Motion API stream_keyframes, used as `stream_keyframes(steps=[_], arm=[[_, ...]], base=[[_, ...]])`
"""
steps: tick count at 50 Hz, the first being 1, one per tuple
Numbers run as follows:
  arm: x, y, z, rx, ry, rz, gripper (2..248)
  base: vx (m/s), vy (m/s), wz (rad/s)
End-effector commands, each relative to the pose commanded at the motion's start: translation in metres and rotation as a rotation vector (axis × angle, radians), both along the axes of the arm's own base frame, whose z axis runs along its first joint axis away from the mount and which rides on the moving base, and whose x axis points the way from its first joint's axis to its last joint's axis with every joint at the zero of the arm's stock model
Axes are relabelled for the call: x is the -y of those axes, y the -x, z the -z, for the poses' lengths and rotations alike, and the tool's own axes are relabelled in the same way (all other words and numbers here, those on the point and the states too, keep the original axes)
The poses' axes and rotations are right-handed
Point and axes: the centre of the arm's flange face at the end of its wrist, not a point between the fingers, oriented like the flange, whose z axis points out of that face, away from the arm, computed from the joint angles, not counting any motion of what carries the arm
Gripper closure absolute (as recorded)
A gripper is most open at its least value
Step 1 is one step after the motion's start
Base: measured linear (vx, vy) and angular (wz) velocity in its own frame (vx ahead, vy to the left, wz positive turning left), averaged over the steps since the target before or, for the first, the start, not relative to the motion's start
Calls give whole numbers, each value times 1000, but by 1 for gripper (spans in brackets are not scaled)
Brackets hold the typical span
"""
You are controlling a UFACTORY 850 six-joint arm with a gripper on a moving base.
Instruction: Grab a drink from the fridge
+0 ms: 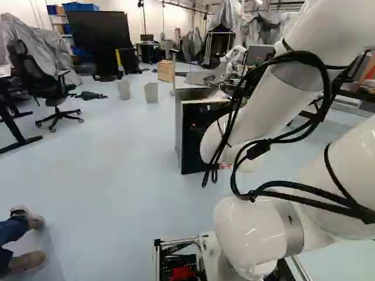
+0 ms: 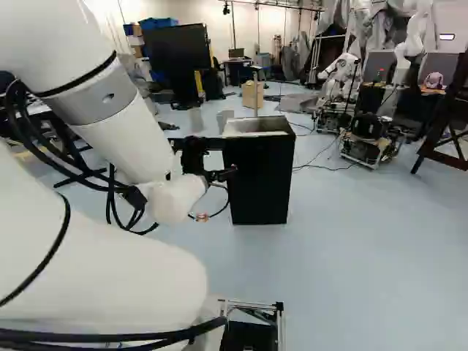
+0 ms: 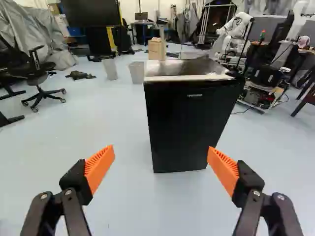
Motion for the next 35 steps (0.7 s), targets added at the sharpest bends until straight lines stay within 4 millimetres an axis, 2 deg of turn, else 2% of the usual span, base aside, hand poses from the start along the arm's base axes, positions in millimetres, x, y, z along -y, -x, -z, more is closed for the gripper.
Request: stream_keyframes(steps=[35], arm=[[0,0,0,0,0,0,3]], base=[[0,0,0]])
